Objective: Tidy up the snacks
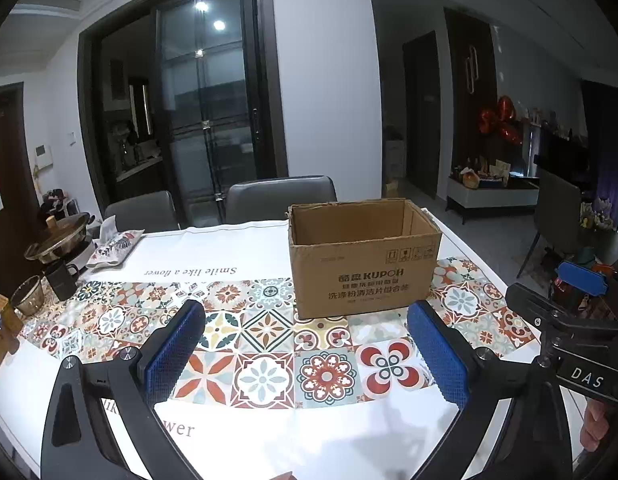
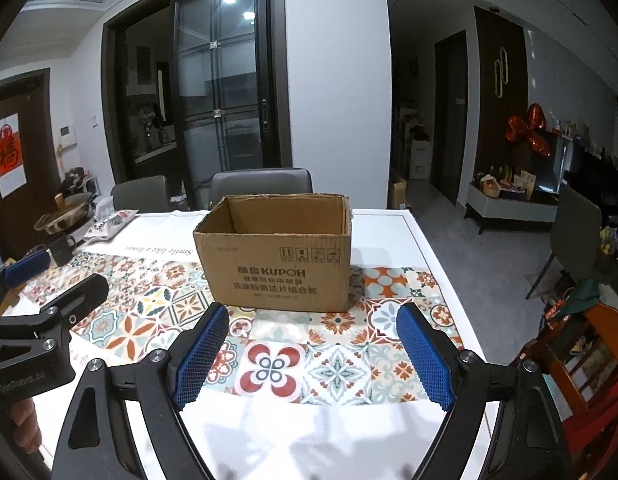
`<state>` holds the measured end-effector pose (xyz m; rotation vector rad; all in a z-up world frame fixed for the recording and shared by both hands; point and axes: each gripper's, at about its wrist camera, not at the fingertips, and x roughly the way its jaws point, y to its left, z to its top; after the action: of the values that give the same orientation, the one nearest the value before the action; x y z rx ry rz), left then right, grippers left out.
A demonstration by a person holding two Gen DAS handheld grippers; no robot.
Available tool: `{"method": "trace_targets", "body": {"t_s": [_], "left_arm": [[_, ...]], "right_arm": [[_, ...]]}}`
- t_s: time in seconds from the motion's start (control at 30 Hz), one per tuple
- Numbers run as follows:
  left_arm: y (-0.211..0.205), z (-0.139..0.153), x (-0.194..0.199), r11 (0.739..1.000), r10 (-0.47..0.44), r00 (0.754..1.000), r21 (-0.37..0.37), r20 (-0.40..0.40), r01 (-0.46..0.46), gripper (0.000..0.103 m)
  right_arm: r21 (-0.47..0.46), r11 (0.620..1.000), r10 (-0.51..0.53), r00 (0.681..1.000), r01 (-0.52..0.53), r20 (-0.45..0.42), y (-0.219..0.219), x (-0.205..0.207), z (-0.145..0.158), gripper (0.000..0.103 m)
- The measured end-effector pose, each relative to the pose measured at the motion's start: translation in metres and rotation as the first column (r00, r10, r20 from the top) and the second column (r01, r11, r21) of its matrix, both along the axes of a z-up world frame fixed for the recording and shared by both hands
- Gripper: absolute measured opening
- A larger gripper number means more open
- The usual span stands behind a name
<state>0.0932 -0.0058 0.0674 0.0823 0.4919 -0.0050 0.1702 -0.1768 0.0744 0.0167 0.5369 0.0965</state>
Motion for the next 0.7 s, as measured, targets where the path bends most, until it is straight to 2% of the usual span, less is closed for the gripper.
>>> {"method": "trace_targets", "body": {"t_s": [0.7], "left_arm": [[0.006, -0.003, -0.016, 1.000, 0.019, 1.000, 0.004, 0.018, -0.019, 0.103]], "right_arm": [[0.000, 1.000, 0.013, 1.000, -0.013, 0.006, 0.007, -0.013, -0.001, 0.086]]}}
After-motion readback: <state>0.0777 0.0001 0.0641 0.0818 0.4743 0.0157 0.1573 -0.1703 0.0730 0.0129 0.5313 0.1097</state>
